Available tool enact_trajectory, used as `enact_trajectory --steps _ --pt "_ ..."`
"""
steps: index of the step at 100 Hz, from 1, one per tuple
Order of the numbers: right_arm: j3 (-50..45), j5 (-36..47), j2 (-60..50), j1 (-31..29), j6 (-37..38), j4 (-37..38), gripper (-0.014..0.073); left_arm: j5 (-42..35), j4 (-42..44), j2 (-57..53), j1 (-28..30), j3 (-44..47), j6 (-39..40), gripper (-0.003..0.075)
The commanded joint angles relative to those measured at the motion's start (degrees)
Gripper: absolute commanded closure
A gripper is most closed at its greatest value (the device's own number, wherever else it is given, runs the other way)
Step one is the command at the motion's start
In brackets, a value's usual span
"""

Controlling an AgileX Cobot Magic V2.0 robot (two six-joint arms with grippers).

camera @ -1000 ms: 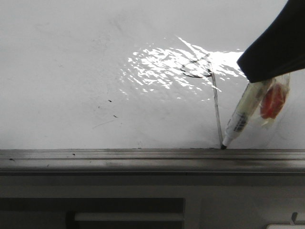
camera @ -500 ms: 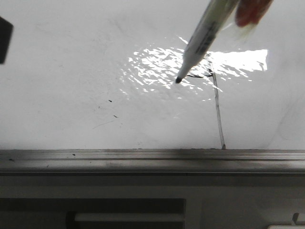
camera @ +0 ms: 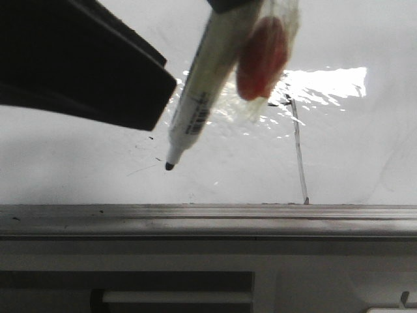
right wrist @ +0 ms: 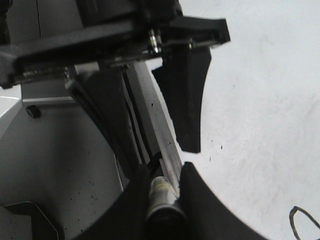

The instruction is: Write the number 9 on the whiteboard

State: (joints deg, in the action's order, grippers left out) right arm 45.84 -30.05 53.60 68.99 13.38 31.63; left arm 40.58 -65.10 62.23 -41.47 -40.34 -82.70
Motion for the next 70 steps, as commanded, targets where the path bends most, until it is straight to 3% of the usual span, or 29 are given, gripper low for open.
enact_trajectory --steps 1,23,61,70 --pt "2.06 4.89 -0.36 0.05 -0.36 1.51 0.0662 2.79 -3.86 0.94 -0.23 -2.36 -0.75 0.0352" --pt "1.94 6.72 -0.31 0.05 -0.36 1.28 0.0662 1.79 -3.97 2.77 -2.96 -2.49 -3.66 0.0383" --pt "1.94 3.36 -0.31 0.08 -0.36 -1.01 0.0662 -0.98 -8.43 3.09 -4.57 -2.49 -3.66 0.0643" --pt "1.94 2.51 -0.31 0.08 -0.36 -1.12 0.0662 -0.98 -8.43 3.09 -4.57 -2.49 -3.66 0.0741"
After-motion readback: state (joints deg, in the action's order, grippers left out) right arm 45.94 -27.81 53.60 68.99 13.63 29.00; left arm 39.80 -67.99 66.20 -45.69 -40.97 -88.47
